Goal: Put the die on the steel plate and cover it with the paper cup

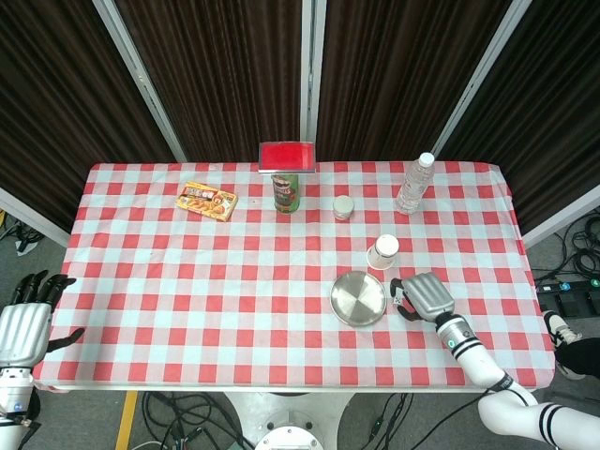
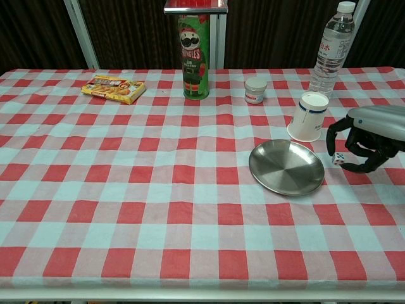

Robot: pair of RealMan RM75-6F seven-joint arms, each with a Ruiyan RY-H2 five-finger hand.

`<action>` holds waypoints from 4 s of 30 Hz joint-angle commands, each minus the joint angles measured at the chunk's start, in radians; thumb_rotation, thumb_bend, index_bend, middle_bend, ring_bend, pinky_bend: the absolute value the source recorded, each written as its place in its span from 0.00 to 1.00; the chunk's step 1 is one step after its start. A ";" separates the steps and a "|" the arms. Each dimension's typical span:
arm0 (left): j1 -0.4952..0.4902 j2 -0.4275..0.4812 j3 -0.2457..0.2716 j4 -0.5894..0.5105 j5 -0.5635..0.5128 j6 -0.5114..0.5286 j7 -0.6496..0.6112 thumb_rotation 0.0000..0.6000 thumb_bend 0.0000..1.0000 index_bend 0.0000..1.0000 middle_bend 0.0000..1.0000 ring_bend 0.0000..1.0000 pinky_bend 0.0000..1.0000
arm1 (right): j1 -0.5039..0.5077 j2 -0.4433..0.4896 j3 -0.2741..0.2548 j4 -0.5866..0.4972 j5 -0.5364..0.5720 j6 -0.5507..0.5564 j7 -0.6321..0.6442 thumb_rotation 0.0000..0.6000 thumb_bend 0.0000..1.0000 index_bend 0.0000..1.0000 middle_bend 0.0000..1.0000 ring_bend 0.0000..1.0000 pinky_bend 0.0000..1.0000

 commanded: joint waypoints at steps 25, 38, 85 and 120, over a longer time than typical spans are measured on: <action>-0.003 -0.007 -0.004 0.021 0.001 -0.005 -0.032 1.00 0.00 0.23 0.19 0.10 0.11 | -0.014 0.015 0.113 -0.052 0.024 0.204 0.230 1.00 0.03 0.14 0.71 0.70 0.86; 0.000 -0.003 0.003 0.004 0.014 0.005 -0.016 1.00 0.00 0.23 0.19 0.10 0.11 | 0.029 -0.008 0.154 0.149 0.201 -0.026 0.414 1.00 0.06 0.14 0.19 0.03 0.13; 0.003 0.016 -0.001 -0.030 0.006 0.004 0.003 1.00 0.00 0.23 0.19 0.10 0.11 | 0.086 0.019 -0.008 0.079 -0.246 -0.017 0.759 1.00 0.24 0.52 0.34 0.13 0.11; 0.018 0.022 0.005 -0.035 -0.005 0.011 0.026 1.00 0.00 0.23 0.19 0.10 0.11 | 0.147 -0.164 -0.060 0.324 -0.229 0.045 0.799 1.00 0.24 0.49 0.32 0.10 0.09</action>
